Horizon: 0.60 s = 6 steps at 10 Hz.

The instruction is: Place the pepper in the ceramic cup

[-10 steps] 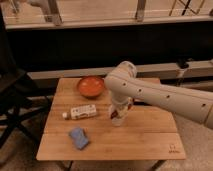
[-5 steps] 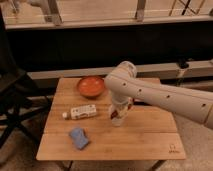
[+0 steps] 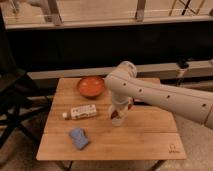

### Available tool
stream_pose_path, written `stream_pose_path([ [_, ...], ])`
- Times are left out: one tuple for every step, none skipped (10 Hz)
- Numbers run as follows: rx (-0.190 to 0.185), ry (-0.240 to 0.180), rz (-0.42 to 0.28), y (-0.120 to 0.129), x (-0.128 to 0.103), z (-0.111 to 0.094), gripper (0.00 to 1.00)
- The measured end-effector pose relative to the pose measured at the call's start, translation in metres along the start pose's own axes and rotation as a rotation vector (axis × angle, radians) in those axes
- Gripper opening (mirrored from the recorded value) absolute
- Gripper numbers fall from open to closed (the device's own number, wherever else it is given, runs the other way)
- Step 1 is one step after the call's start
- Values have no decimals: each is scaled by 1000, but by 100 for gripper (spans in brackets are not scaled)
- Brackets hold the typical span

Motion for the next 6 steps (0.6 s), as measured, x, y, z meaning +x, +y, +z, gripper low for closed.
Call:
stream_pose_path([
  [-3, 2, 3, -5, 3, 2, 13],
  [-9, 2, 1, -14, 7, 6, 23],
  [-16, 4, -2, -25, 11, 10, 33],
  [-20, 6, -5, -31, 13, 13, 41],
  [-22, 6, -3, -35, 15, 14, 53],
  [-22, 6, -2, -35, 16, 14, 63],
])
